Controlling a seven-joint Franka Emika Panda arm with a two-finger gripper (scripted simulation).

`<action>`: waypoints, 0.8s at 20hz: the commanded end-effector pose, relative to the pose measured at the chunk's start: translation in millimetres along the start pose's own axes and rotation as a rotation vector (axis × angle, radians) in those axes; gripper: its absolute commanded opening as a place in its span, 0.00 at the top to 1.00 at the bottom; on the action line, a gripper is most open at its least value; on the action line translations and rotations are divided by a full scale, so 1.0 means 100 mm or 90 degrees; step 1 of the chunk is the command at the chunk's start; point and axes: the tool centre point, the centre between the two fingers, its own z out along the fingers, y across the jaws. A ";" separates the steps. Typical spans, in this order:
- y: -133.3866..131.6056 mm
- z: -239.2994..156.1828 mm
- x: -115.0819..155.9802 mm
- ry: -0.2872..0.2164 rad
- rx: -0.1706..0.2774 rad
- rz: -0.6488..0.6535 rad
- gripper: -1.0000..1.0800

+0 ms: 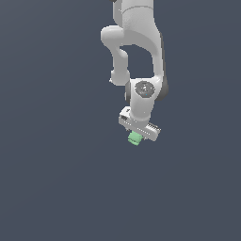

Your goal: Pick up the object and move it to a goal position.

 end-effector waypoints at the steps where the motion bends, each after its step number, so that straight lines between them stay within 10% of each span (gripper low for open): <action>1: 0.01 0.13 0.00 0.000 0.000 0.001 0.04; 8: 0.00 0.26 0.00 0.000 0.000 0.001 0.04; 9: 0.00 0.26 0.00 0.000 0.000 0.001 1.00; 16: 0.00 0.26 0.00 0.000 0.000 0.001 1.00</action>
